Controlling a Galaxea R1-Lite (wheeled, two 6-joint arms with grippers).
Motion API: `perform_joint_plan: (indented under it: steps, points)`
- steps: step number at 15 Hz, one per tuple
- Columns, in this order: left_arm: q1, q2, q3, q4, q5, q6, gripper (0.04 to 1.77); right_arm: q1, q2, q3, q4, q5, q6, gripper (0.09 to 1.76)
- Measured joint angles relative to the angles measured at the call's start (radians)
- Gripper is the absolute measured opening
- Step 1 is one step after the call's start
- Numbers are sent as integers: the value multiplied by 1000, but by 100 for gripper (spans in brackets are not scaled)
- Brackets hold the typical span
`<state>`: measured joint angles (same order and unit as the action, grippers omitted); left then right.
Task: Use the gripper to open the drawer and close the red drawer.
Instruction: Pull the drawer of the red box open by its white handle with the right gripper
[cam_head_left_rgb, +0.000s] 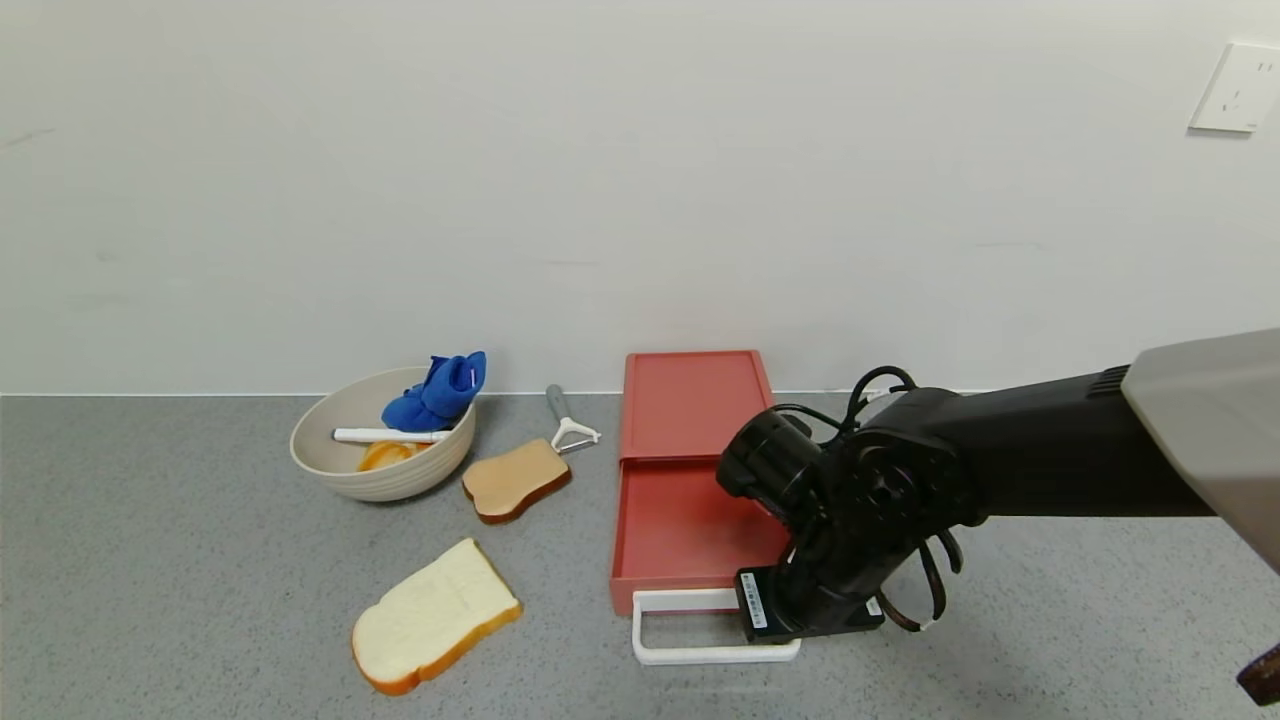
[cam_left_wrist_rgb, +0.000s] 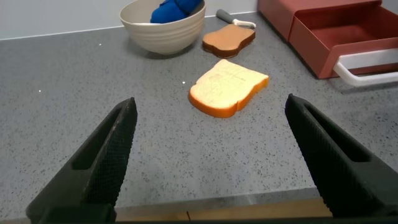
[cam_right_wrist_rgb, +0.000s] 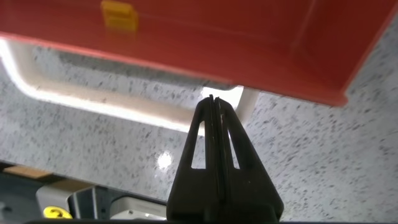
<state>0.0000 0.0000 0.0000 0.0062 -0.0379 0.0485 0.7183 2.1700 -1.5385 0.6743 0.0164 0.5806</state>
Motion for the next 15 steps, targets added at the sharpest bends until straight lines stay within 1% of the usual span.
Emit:
perform_joint_plan:
  steps: [10, 13, 15]
  points:
    - [0, 1, 0, 0, 0, 2, 172, 24, -84, 99, 1, 14, 25, 11]
    - [0, 1, 0, 0, 0, 1, 172, 37, -145, 121, 5, 17, 25, 11]
    - [0, 2, 0, 0, 0, 2, 172, 42, -221, 129, 7, 19, 16, 11]
